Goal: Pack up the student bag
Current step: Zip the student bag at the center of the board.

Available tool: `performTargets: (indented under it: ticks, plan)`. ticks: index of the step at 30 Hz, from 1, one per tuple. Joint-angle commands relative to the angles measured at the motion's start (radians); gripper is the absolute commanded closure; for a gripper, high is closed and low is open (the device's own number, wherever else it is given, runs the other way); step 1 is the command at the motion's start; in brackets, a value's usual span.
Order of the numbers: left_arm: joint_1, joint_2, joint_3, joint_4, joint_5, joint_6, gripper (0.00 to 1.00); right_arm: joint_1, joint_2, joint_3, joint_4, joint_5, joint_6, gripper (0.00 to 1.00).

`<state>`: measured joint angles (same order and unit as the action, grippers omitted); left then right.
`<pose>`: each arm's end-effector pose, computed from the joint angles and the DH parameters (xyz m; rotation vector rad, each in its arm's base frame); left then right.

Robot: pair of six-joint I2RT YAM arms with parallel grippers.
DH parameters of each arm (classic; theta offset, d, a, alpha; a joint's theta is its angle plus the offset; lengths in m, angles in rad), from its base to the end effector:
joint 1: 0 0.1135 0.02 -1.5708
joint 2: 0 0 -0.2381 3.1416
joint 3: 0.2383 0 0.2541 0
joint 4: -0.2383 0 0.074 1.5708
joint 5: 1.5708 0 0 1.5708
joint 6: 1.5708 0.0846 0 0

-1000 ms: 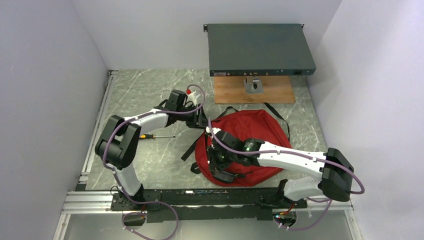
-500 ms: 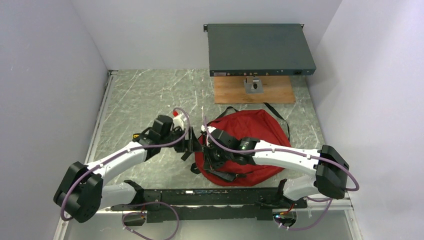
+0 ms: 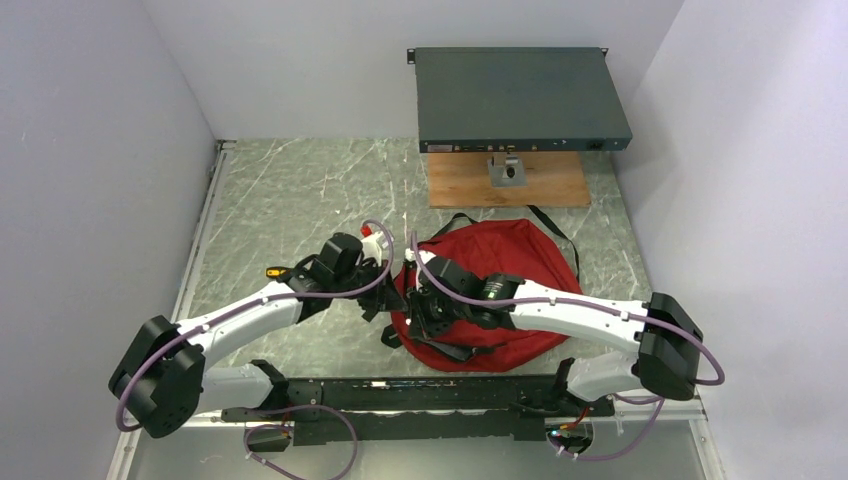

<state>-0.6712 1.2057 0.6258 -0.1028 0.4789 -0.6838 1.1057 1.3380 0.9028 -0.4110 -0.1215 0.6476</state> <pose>0.2029 -0.2109 0.1567 0.2707 2.4660 -1.2036 0.1339 0.2897 0.1772 -0.6571 2.5510 0.8697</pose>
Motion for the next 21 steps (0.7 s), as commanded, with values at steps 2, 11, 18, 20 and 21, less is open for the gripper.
performTargets:
  ticks: [2, 11, 18, 20, 21]
  plan:
    - [0.04, -0.018, 0.062, -0.067, -0.173, 0.125, 1.0, 0.013, -0.076, 0.055, -0.107, -0.007, 0.009, 1.0]
    - [0.177, -0.097, 0.035, -0.057, -0.247, 0.165, 1.0, 0.014, -0.104, -0.003, -0.163, -0.033, 0.044, 1.0]
    - [0.207, -0.091, 0.055, -0.069, -0.25, 0.197, 1.0, 0.014, -0.124, -0.001, -0.315, 0.014, 0.023, 1.0]
    - [0.213, -0.088, 0.054, -0.067, -0.249, 0.199, 1.0, 0.014, -0.132, -0.011, -0.353, 0.013, 0.032, 1.0]
    - [0.217, -0.087, 0.052, -0.066, -0.248, 0.199, 1.0, 0.014, -0.143, -0.02, -0.375, 0.013, 0.042, 1.0]
